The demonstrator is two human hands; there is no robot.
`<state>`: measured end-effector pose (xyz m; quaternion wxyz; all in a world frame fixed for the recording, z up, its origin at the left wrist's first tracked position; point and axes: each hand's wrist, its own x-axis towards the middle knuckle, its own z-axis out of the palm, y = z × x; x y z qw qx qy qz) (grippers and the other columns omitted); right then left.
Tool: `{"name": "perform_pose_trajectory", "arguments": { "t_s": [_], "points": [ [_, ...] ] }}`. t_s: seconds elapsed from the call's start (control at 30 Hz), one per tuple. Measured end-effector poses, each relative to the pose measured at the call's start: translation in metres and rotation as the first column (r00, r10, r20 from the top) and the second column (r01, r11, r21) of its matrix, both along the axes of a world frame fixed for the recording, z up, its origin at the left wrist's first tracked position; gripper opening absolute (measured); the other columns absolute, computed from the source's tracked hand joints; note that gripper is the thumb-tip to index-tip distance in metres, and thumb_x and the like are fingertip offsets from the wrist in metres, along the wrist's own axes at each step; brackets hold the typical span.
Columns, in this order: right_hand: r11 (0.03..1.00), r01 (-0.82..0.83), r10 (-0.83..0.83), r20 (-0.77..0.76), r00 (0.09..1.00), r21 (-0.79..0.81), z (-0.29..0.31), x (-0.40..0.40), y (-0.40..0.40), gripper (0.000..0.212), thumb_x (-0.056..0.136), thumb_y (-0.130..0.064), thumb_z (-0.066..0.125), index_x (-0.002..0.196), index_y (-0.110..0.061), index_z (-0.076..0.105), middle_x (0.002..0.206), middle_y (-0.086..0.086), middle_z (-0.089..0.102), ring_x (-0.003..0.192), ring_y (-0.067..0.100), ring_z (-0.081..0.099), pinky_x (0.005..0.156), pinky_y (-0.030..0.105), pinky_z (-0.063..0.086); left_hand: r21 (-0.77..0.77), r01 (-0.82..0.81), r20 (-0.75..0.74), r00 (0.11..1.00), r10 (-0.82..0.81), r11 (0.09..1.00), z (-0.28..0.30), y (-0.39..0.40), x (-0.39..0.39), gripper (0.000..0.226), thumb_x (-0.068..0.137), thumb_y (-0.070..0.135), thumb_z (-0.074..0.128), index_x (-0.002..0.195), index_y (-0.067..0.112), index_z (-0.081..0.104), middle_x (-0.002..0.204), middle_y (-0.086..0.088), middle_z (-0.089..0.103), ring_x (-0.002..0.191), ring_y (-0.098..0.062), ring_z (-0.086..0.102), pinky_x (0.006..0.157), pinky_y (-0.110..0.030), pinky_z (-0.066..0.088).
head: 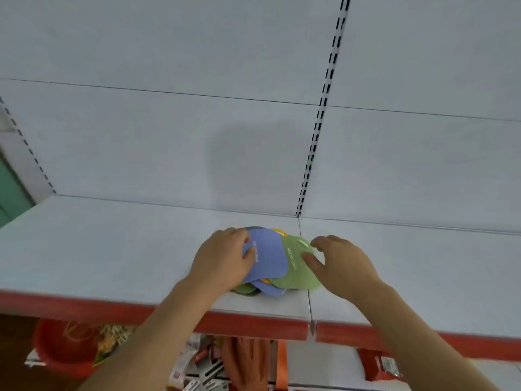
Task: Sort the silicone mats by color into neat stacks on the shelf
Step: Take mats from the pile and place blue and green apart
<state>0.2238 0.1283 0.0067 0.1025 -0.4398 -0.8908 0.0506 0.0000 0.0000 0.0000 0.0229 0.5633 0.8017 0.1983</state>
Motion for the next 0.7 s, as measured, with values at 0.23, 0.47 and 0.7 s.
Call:
{"name": "perform_pose_trajectory", "arguments": {
  "t_s": [0.23, 0.47, 0.7],
  "points": [
    [0.984, 0.065, -0.045, 0.119, 0.992, -0.164, -0.016, -0.015, 0.022, 0.067, 0.089, -0.071, 0.052, 0.139, -0.026, 0.052, 0.131, -0.002, 0.060, 0.125, 0.025, 0.052, 0.098, 0.038, 0.048, -0.176, 0.042, -0.067, 0.996, -0.054, 0.984, -0.030, 0.035, -0.028, 0.074, 0.093, 0.076, 0.031, 0.137, 0.021, 0.054, 0.131, 0.002, 0.059, 0.118, -0.025, 0.055, 0.096, -0.039, 0.050],
    [0.947, 0.139, -0.144, 0.003, 0.990, -0.288, -0.016, -0.017, 0.024, 0.084, 0.078, -0.067, 0.071, 0.148, -0.027, 0.046, 0.119, -0.006, 0.057, 0.114, 0.020, 0.058, 0.095, 0.036, 0.050, -0.189, 0.068, -0.126, 0.988, -0.093, 0.980, -0.030, 0.035, -0.035, 0.088, 0.078, 0.087, 0.014, 0.124, 0.026, 0.059, 0.114, 0.006, 0.058, 0.108, -0.022, 0.053, 0.090, -0.037, 0.050],
    [0.919, 0.128, -0.237, -0.262, 0.935, -0.373, -0.022, -0.023, 0.009, 0.054, 0.080, -0.036, 0.076, 0.130, -0.033, 0.054, 0.094, -0.011, 0.062, 0.087, 0.011, 0.061, 0.075, 0.031, 0.049, -0.094, -0.007, 0.251, 0.967, 0.030, 0.996, -0.007, 0.034, -0.038, 0.036, 0.082, 0.058, 0.073, 0.096, 0.029, 0.057, 0.094, 0.008, 0.054, 0.087, -0.017, 0.057, 0.069, -0.030, 0.042]
  ]
}}
